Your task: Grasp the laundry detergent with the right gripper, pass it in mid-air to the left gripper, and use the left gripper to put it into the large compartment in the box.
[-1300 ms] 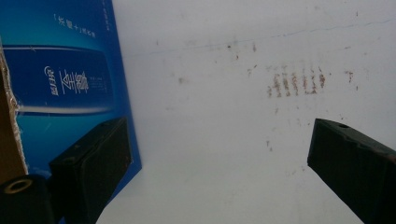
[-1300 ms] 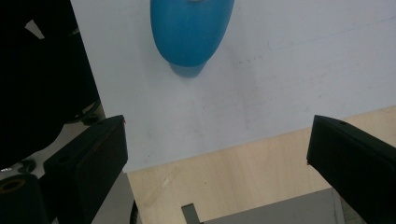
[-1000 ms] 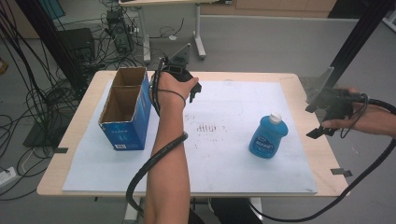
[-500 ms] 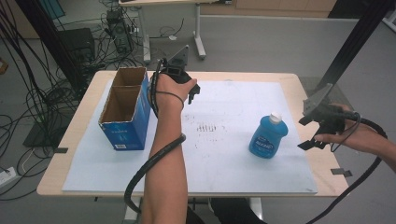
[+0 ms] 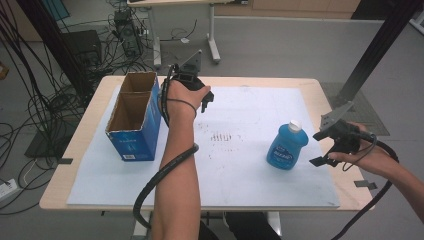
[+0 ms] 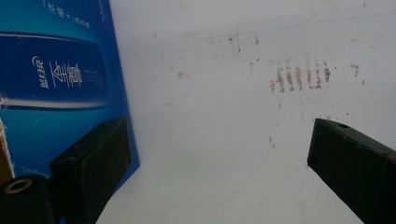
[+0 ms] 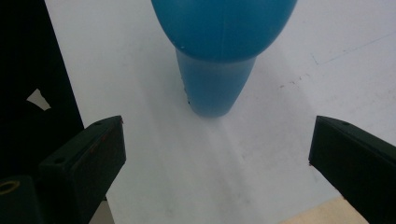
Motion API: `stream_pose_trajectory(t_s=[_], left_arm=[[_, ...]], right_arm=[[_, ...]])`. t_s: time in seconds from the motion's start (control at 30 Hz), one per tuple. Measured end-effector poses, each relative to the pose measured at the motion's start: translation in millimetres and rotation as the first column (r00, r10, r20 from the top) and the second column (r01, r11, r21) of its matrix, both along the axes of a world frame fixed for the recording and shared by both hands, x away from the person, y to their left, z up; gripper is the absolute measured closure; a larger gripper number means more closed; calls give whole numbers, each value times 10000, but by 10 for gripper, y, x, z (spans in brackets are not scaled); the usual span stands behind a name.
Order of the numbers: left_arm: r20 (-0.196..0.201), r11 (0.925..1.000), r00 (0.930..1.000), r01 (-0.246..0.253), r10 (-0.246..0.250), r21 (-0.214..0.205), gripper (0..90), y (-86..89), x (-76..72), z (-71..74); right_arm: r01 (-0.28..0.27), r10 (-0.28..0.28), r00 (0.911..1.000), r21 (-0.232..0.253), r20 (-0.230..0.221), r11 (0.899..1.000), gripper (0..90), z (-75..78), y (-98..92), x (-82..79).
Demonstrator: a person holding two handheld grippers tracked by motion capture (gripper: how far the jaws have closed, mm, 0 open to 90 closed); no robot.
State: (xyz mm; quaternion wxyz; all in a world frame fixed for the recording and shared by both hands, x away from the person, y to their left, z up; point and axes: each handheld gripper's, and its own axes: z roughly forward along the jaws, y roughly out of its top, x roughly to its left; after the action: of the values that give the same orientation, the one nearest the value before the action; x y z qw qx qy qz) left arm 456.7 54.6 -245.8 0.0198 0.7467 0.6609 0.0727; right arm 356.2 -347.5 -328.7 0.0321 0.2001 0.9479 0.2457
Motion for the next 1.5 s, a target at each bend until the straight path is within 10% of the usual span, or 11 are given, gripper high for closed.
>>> stream_pose_trajectory(t_s=[1.5], left_arm=[[-137, 10000, 9999, -46, 46, 7, 68, 33, -9, -95]], right_arm=[[732, -1052, 9862, 2334, 1277, 9696, 29, -511, 262, -67]])
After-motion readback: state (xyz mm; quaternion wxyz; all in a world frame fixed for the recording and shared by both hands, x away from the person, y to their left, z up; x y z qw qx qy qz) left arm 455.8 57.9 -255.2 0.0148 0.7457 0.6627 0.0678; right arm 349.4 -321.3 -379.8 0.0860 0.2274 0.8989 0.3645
